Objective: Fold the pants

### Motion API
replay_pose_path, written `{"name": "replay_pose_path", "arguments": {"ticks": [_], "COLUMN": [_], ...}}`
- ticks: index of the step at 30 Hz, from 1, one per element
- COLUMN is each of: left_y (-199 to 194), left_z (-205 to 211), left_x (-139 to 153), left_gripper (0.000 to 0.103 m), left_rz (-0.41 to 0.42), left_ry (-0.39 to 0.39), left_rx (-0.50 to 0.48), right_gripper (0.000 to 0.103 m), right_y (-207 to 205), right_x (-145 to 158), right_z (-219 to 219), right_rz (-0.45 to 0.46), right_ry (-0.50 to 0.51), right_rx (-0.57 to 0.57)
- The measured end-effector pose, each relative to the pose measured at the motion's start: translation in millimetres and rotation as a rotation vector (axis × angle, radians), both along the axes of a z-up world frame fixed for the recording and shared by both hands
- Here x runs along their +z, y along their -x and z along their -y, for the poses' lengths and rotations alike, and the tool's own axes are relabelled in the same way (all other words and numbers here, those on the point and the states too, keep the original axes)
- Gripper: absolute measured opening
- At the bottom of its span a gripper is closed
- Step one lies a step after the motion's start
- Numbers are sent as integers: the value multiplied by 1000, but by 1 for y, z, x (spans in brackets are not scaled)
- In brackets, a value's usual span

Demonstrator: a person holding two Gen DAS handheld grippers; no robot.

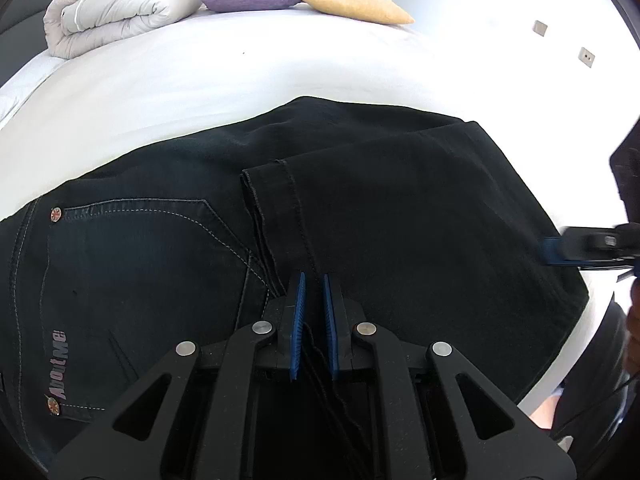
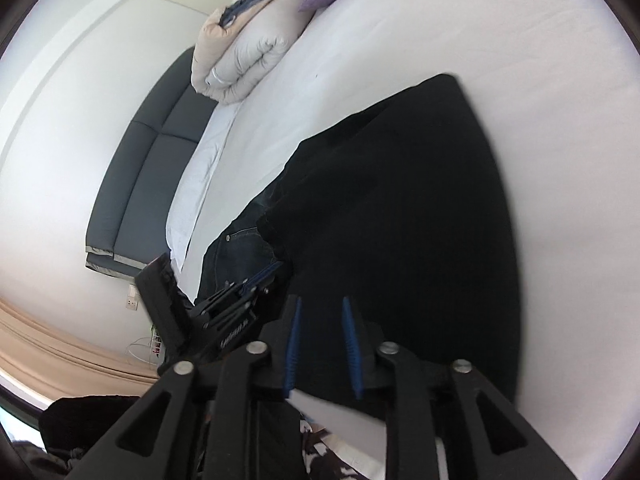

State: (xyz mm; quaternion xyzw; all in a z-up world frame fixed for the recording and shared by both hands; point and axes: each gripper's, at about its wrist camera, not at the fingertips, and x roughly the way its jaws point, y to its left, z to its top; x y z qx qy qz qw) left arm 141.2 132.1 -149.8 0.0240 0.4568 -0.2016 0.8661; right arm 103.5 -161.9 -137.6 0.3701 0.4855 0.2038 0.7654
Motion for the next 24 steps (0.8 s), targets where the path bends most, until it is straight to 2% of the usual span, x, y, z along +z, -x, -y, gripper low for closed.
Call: {"name": "replay_pose_path", "arguments": {"ticks": [1,2,3,4,8,9,12,13,14,15,17,18,19,21,24], "left_y": [0,0,0,1,11,18,41,48,56,66,86,98,106,119,128], "left_z": [-2,-3,-6,-8,-35,-51,-92,-104,-116,-129,-158,-176,-188,-212,-245], "left_x": [0,0,1,2,11,12,15,15,17,18,20,20,20,17,-2], "left_gripper": [9,9,9,9,10,10,10,12,13,17,35,64,78,79,79], "left_rz": [-3,-5,-10,-14,-45,-65,-93,-95,-91,-83,-68,-49,-31,-3,-51], "left_ry": [10,16,28,38,150,230,379,409,438,475,553,596,623,705,905], "left_rx": [2,4,11,17,86,118,230,263,297,336,419,477,517,593,690], "right_gripper": [27,23,17,1,0,0,1,9,20,26,50,54,60,63,63], "right_y": [-8,-15,-20,-23,-22,-22,-20,-19,-18,-19,-19,-19,-19,-20,-21], "right_x": [-9,-18,-25,-30,-32,-32,-31,-29,-27,-25,-17,-15,-11,-8,-9], "right_z": [-2,-4,-6,-6,-6,-7,-8,-10,-12,-15,-24,-27,-32,-37,-35], "right_rz": [-35,-66,-74,-84,-73,-65,-44,-29,-12,7,45,55,65,73,62], "right_ry": [8,23,39,56,51,49,44,41,33,25,27,37,54,77,59], "right_rx": [-12,-16,-20,-41,-49,-51,-64,-63,-60,-56,-36,-28,-18,-5,-13]}}
